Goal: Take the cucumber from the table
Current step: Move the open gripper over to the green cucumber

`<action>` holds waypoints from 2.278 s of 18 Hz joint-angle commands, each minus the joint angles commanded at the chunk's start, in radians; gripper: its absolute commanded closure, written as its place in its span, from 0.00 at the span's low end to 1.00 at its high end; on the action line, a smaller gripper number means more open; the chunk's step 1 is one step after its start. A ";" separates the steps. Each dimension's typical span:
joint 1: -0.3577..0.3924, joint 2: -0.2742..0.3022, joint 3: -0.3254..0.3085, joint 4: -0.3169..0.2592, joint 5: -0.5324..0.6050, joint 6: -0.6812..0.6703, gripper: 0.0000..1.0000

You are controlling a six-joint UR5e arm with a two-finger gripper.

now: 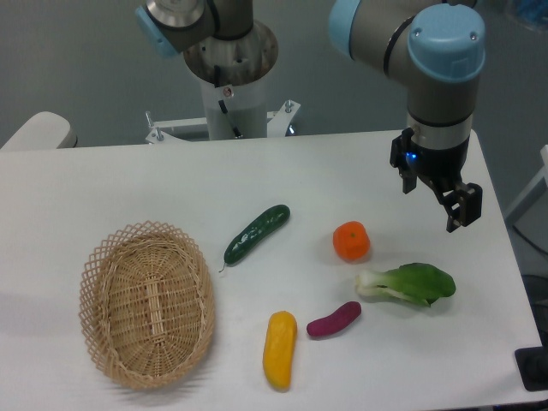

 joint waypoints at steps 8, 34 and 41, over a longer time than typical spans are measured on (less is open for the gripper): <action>-0.026 -0.014 -0.023 0.014 -0.002 -0.044 0.00; -0.229 0.023 -0.523 0.225 -0.063 -0.584 0.00; -0.270 0.049 -0.611 0.270 -0.063 -0.658 0.00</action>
